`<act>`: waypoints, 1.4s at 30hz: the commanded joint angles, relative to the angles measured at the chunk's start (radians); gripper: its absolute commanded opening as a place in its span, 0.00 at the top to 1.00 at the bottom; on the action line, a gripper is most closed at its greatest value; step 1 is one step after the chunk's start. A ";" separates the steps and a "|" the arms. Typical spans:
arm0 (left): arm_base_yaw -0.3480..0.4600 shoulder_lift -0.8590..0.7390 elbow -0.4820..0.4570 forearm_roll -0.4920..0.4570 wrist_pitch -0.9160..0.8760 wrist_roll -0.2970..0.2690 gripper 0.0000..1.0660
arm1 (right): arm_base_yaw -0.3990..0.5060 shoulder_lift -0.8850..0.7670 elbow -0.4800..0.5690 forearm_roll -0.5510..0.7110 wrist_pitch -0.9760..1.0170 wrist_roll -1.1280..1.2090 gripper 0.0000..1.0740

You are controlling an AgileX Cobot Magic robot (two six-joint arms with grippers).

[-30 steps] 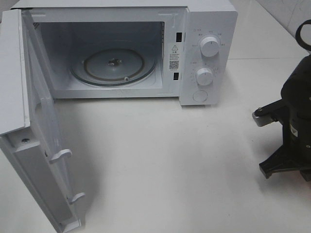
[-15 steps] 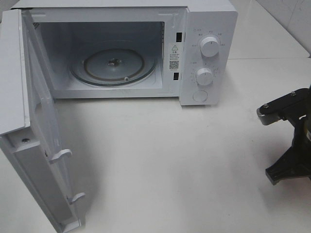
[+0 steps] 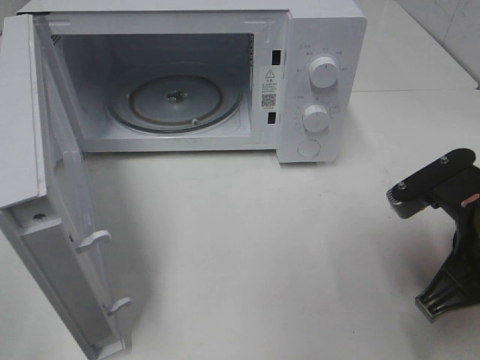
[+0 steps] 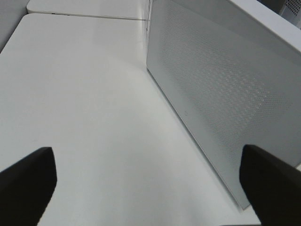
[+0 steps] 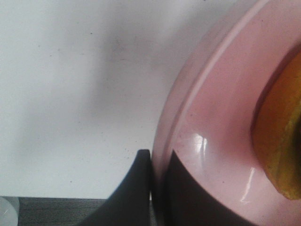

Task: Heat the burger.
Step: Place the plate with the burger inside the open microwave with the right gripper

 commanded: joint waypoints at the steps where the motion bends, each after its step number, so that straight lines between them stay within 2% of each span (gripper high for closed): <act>1: 0.000 -0.014 0.002 -0.010 -0.014 -0.001 0.08 | 0.066 -0.008 -0.001 -0.040 0.051 0.013 1.00; 20: 0.000 -0.014 0.002 -0.010 -0.014 -0.001 0.08 | 0.378 -0.008 -0.001 -0.047 0.089 0.003 1.00; 22: 0.000 -0.014 0.002 -0.010 -0.014 -0.001 0.08 | 0.439 -0.008 -0.001 -0.057 0.089 -0.010 1.00; 29: 0.000 -0.014 0.002 -0.010 -0.014 -0.001 0.08 | 0.552 -0.008 -0.001 -0.072 0.090 -0.090 1.00; 37: 0.000 -0.014 0.002 -0.010 -0.014 -0.001 0.08 | 0.630 -0.008 -0.001 -0.114 0.087 -0.136 1.00; 42: 0.000 -0.014 0.002 -0.010 -0.014 -0.001 0.08 | 0.639 -0.008 -0.001 -0.154 0.081 -0.195 0.99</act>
